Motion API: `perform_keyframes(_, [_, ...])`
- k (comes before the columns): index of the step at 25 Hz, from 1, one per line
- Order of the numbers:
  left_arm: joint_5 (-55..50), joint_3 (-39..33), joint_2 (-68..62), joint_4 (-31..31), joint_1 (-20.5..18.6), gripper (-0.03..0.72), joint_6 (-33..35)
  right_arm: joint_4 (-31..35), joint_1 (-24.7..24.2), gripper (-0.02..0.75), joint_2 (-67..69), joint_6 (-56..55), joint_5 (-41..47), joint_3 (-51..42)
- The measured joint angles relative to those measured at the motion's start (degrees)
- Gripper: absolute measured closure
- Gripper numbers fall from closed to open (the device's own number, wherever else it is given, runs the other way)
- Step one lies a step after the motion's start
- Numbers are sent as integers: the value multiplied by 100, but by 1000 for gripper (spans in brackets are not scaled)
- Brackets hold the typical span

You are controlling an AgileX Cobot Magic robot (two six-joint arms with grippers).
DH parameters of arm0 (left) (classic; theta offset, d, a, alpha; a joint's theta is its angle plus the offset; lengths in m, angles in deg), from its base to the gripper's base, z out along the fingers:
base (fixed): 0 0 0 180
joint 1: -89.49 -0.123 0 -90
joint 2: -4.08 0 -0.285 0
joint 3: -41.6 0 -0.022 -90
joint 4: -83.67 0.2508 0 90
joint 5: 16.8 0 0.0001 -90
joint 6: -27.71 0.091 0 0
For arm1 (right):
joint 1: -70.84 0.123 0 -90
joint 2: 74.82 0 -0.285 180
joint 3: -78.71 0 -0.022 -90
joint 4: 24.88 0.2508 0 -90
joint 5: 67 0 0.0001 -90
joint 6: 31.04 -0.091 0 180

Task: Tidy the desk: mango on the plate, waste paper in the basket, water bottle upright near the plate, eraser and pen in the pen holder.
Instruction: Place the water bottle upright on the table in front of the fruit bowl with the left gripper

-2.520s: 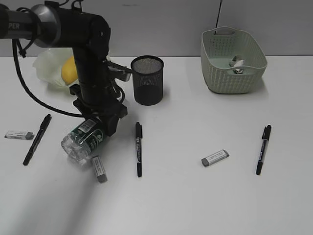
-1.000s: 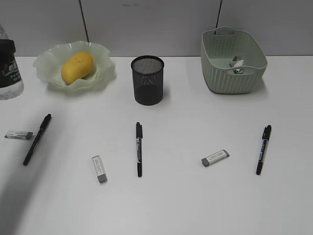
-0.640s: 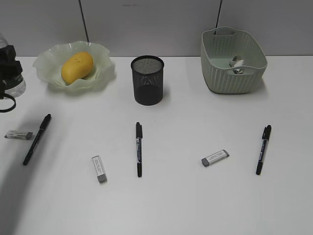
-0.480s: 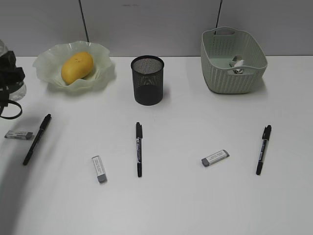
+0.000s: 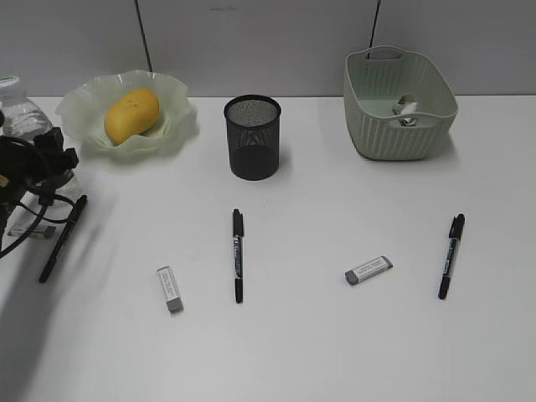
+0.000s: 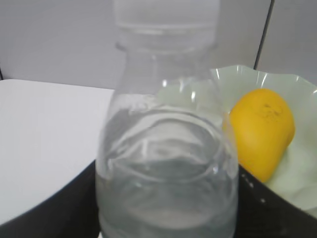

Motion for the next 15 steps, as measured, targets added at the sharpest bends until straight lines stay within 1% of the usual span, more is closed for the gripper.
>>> perform_keyframes(3, [105,193,-181,0,0,181,-4,0,0,153,0,0,0,0])
perform_keyframes(8, [208,213,-245,0,0,175,28,0,0,153,0,0,0,0])
perform_keyframes(10, [208,213,-245,0,0,148,47,0,0,153,0,0,0,0])
perform_keyframes(13, [220,213,-245,0,0,85,59,0,0,153,0,0,0,0])
perform_keyframes(15, [231,213,-245,0,0,67,63,0,0,153,0,0,0,0])
